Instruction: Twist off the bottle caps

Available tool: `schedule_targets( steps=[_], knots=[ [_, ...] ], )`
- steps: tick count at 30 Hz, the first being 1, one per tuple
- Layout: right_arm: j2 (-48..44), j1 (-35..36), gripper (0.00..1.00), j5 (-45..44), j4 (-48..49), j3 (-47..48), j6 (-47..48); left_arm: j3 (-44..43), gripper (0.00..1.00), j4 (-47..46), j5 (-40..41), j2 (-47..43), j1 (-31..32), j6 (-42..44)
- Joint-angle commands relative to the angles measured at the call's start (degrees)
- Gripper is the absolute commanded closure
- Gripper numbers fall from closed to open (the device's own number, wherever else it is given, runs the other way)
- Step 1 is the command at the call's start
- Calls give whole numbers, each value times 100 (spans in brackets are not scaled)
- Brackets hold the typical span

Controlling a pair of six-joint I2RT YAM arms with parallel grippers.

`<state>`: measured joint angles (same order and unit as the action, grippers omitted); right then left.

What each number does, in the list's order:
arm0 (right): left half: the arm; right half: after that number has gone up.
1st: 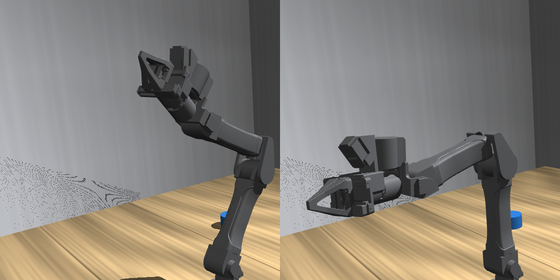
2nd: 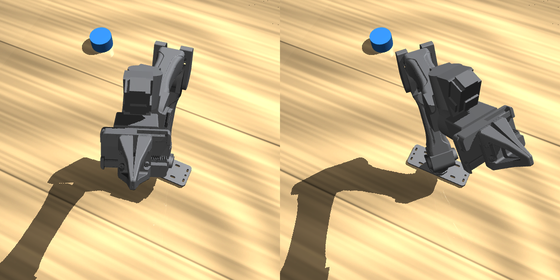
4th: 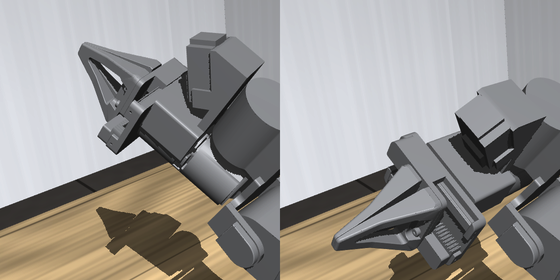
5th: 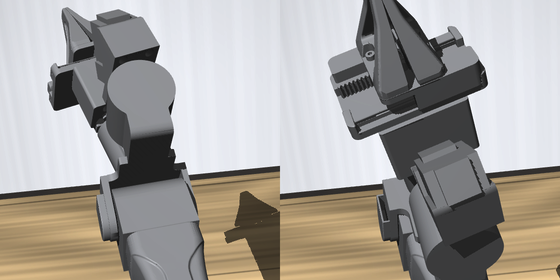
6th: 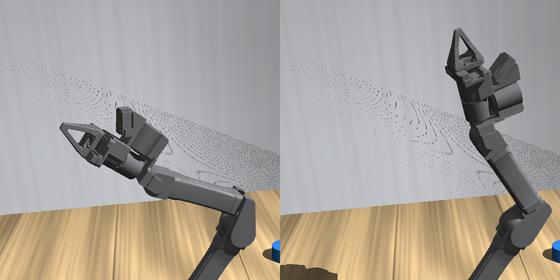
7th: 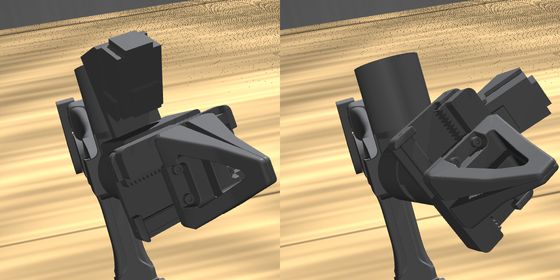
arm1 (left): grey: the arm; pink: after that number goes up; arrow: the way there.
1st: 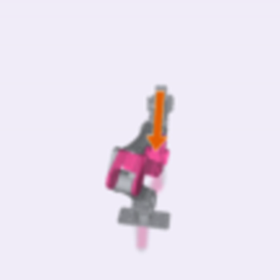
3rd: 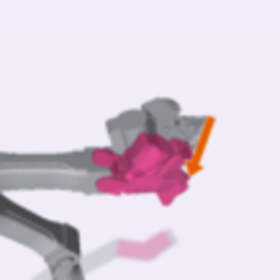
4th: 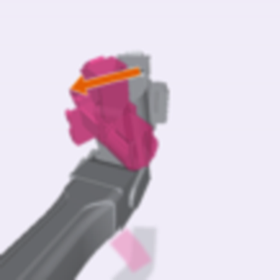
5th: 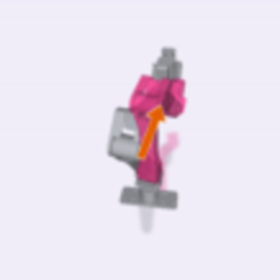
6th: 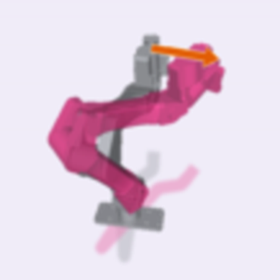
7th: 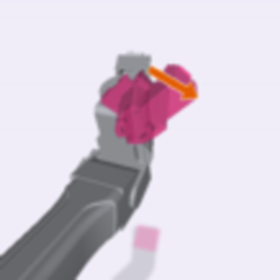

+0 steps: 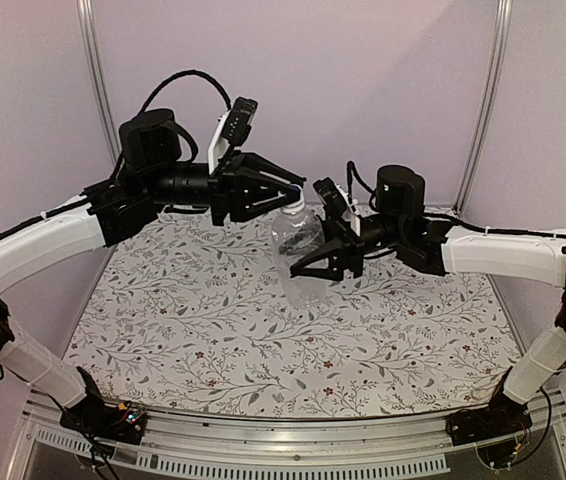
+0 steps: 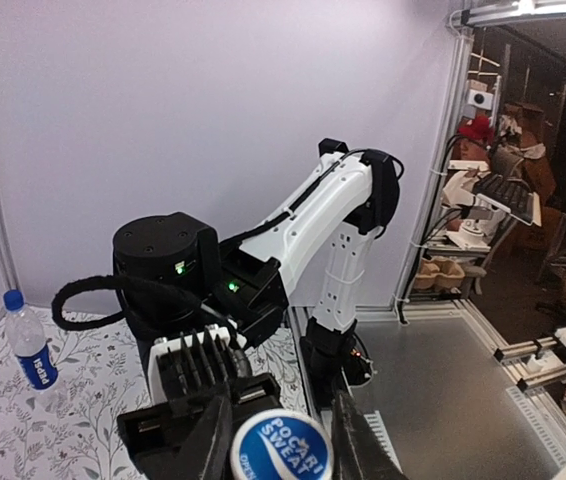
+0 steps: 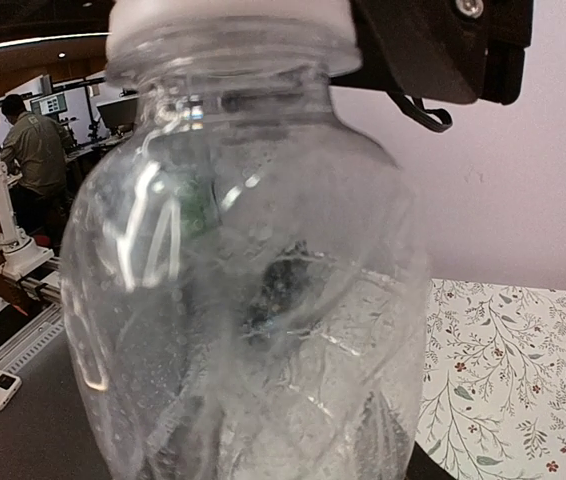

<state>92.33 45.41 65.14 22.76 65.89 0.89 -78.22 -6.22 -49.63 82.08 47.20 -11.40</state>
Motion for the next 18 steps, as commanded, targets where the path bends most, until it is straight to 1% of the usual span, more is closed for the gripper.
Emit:
schedule_targets(
  steps=[1,4,6,8,10,12,14,18],
  knots=[
    [-29,12,55,-614,-43,103,-62,138,77,-54,222,-88,-35,-63],
    [-115,0,55,-1202,-92,43,-62,334,82,-176,705,-198,21,-299],
    [-165,-21,55,-1641,-131,13,-62,492,85,-313,1356,-313,126,-493],
    [-201,-33,55,-2107,-197,-1,-62,566,85,-238,2305,-407,327,-528],
    [-239,-37,55,-2606,-260,-8,-29,595,86,-153,3507,-454,546,-545],
    [-257,-33,55,-3069,-260,-37,5,572,86,-63,4289,-437,685,-718],
    [-280,-32,55,-3375,-250,-53,46,485,86,79,4817,-359,750,-1053],
    [-254,-32,54,-3568,-185,-78,130,212,85,295,5367,-91,812,-1305]
  ],
)
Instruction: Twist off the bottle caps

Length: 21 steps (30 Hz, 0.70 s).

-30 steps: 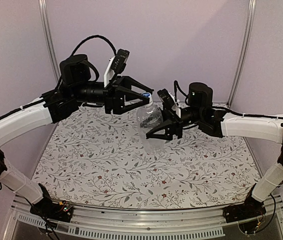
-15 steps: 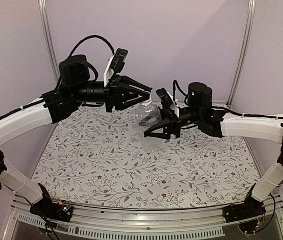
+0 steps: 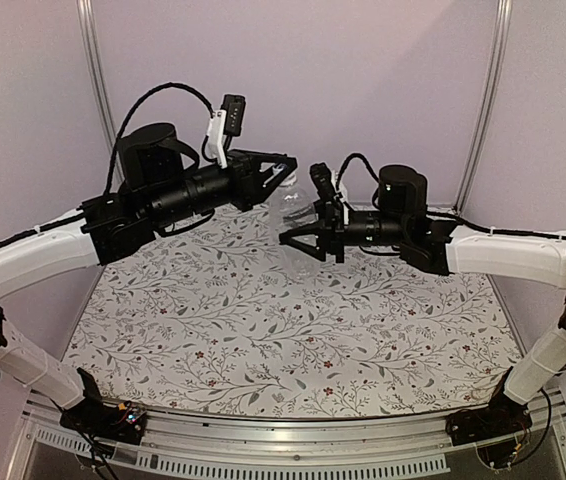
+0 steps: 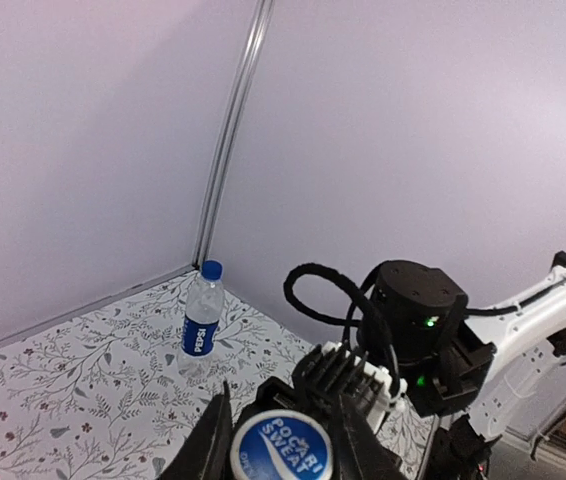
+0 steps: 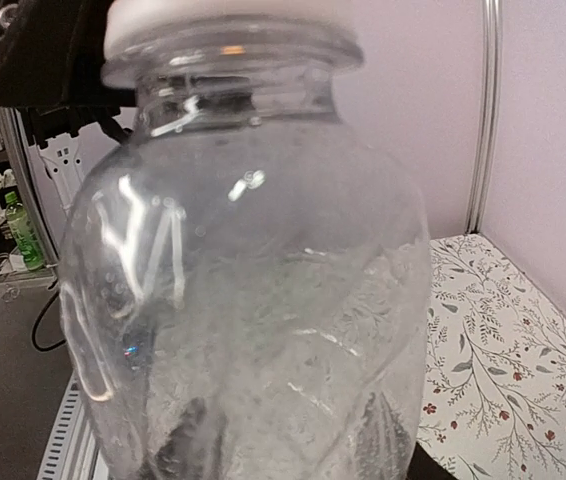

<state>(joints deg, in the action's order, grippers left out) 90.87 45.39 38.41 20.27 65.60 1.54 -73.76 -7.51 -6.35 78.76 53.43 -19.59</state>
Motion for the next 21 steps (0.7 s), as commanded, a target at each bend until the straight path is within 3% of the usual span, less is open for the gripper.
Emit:
schedule_targets(
  steps=[1,6,13,18,21],
  knots=[
    [-98,-35,54,-878,81,-59,65,-295,85,443,1088,283,195,-491],
    [-74,-36,54,-765,115,-117,56,-313,74,338,982,320,199,-380],
    [-44,-30,55,-153,186,-184,134,-139,34,-74,183,148,79,-82],
    [-84,-30,55,494,233,-215,201,-82,19,-32,-476,-8,-192,-39],
    [-75,-32,55,1091,232,-192,230,-69,12,-42,-1317,-70,-417,22]
  ],
)
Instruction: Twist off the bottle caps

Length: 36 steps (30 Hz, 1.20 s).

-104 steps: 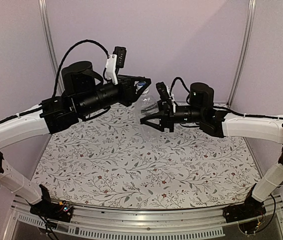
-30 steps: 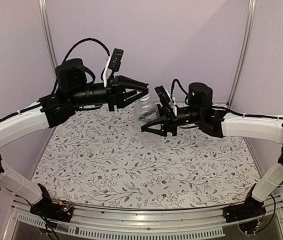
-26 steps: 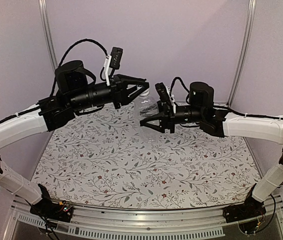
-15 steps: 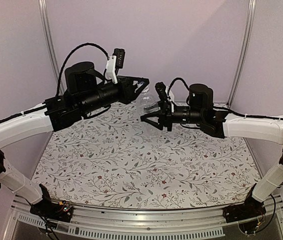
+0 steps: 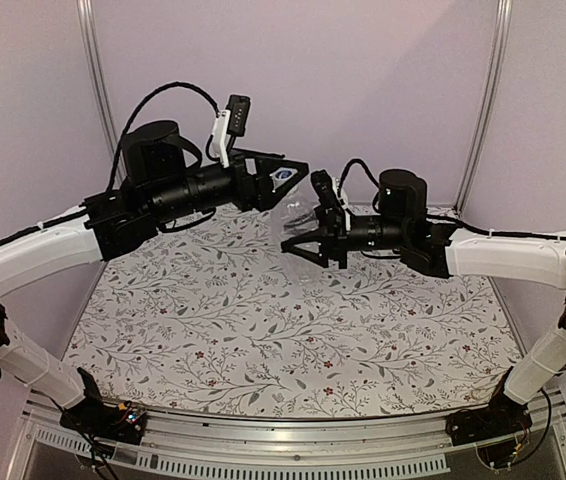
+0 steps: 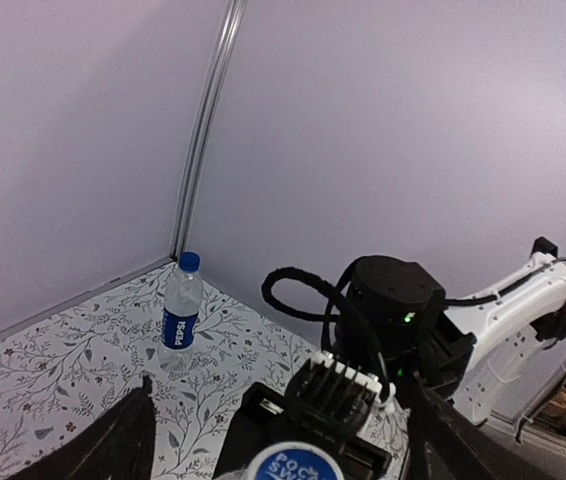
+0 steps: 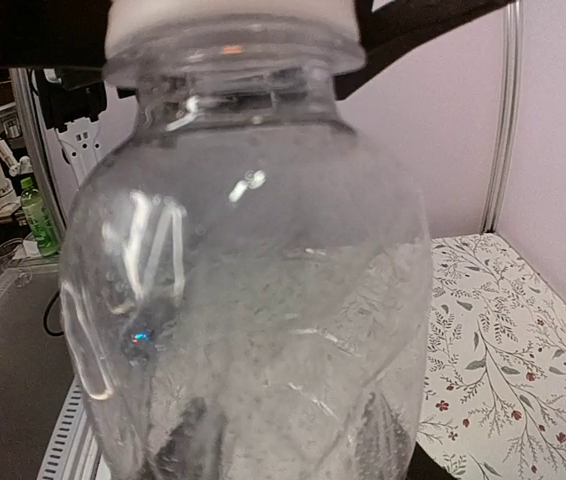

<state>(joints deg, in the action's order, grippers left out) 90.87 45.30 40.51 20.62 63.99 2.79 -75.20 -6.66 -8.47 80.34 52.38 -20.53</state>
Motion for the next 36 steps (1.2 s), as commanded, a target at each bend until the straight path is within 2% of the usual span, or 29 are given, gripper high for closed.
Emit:
schedule_targets(
  steps=[1,7,14,22,36],
  knots=[
    [-64,-21,55,1087,197,-13,107,74,10,-130,-1482,-229,-386,136],
    [41,-28,54,2126,212,114,-24,25,9,-147,-3379,-145,-670,441],
    [138,0,54,2592,203,252,-179,-71,15,-388,-4552,90,-774,654],
    [159,27,54,2618,192,282,-213,-293,29,-502,-4957,441,-807,602],
    [203,32,54,2598,162,238,-200,-197,50,-762,-5078,446,-833,426]
  ],
)
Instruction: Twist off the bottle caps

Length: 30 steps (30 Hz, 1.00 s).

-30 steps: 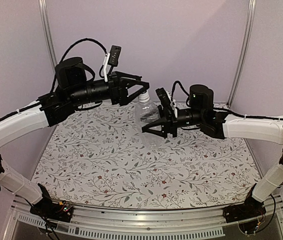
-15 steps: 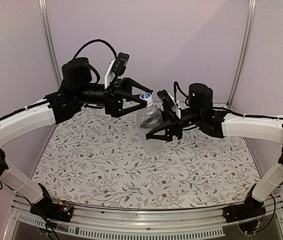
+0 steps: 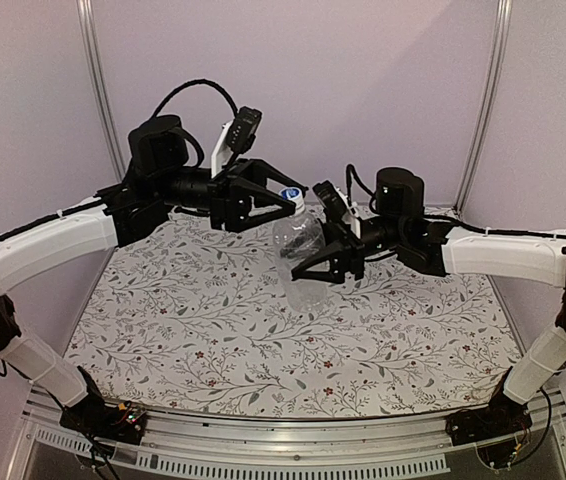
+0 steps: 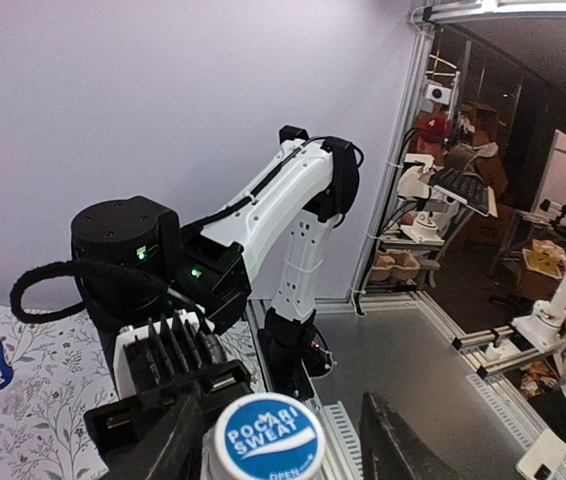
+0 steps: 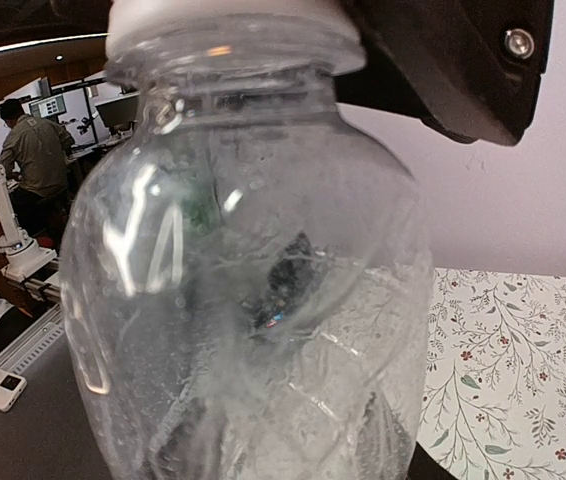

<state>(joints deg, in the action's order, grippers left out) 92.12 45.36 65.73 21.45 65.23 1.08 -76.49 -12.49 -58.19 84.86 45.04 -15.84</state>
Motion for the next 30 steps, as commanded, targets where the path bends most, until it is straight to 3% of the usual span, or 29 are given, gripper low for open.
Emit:
schedule_targets(
  steps=[1,8,13,16,19,23,27,30],
  knots=[
    [78,25,54,67,85,108,-29,-61,52,-181,-105,-5,-108,-43],
    [71,25,54,9,59,75,-20,-24,63,-286,-131,23,-144,-138],
    [44,25,55,-363,-33,47,-12,29,80,-235,117,-71,-148,-145],
    [13,10,55,-789,-167,58,35,125,90,-160,666,-192,-142,-179],
    [-33,-5,55,-1413,-379,112,71,253,95,-67,1575,-346,-103,-364],
    [-94,-23,55,-2414,-602,181,113,419,99,195,3416,-658,271,-553],
    [-124,-45,55,-3103,-756,277,27,279,96,741,5486,-727,810,-617],
    [-139,-45,55,-3282,-757,298,-9,223,93,895,6101,-685,939,-828]
  ],
)
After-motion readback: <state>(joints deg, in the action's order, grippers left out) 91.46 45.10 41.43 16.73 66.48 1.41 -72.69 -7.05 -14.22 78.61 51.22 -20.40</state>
